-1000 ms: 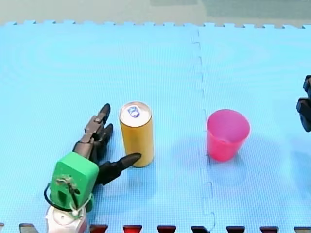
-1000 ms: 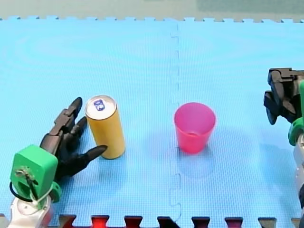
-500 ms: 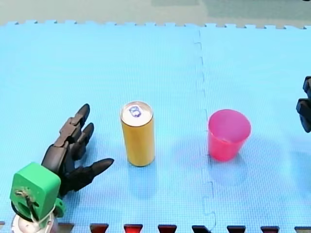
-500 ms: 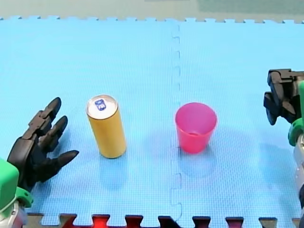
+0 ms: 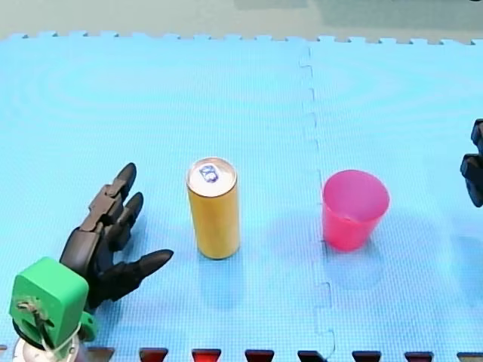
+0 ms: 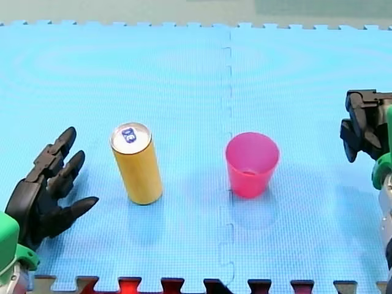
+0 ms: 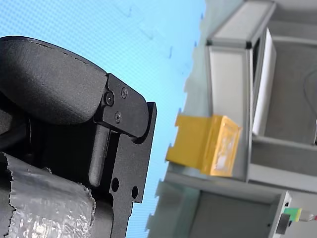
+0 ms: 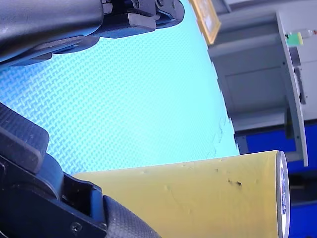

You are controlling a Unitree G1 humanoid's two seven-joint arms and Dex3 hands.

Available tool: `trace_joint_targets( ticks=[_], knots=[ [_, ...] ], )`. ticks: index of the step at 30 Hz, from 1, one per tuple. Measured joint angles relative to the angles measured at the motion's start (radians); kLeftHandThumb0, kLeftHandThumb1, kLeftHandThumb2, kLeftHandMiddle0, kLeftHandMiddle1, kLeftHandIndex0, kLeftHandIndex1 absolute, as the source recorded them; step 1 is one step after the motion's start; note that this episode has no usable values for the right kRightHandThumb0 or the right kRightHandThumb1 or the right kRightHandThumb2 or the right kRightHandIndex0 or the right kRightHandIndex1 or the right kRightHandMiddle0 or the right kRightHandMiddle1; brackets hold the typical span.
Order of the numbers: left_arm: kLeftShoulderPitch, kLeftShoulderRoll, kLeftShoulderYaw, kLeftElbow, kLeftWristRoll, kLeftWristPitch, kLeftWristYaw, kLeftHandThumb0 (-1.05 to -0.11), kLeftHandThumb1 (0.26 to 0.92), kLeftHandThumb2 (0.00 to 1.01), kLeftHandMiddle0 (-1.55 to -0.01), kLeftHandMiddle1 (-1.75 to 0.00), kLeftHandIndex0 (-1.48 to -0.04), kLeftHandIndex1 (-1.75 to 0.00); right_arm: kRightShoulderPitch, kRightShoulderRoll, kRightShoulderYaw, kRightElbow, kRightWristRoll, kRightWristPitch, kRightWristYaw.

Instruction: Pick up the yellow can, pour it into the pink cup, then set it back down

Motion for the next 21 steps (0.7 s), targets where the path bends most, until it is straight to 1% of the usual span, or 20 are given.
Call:
trace_joint_targets(
  ticks=[6,11,14,17,21],
  knots=[
    [0.000,-0.011,-0.004,-0.007,0.002,0.000,0.023,-1.048,0.801,0.02,-0.17,-0.01,-0.14,-0.01,-0.001,0.000,0.000,0.002,0.000,0.001,0.000],
    [0.000,-0.023,0.000,-0.026,-0.013,0.010,0.017,-1.048,0.810,0.02,-0.18,-0.02,-0.16,-0.02,-0.004,0.000,0.000,0.003,0.000,0.003,0.000],
    [0.002,-0.032,0.012,-0.041,-0.046,0.025,-0.008,-1.048,0.807,0.01,-0.19,-0.02,-0.17,-0.02,-0.004,0.000,-0.002,0.003,0.001,0.005,0.001],
    [0.008,-0.042,0.033,-0.072,-0.105,0.052,-0.070,-1.048,0.796,0.01,-0.19,-0.02,-0.18,-0.02,-0.005,0.000,-0.004,0.003,0.001,0.007,0.001],
    [0.031,-0.051,0.050,-0.155,-0.172,0.072,-0.136,-1.048,0.793,0.00,-0.21,-0.02,-0.21,-0.03,-0.005,0.000,-0.005,0.003,0.001,0.009,0.002]
  ],
)
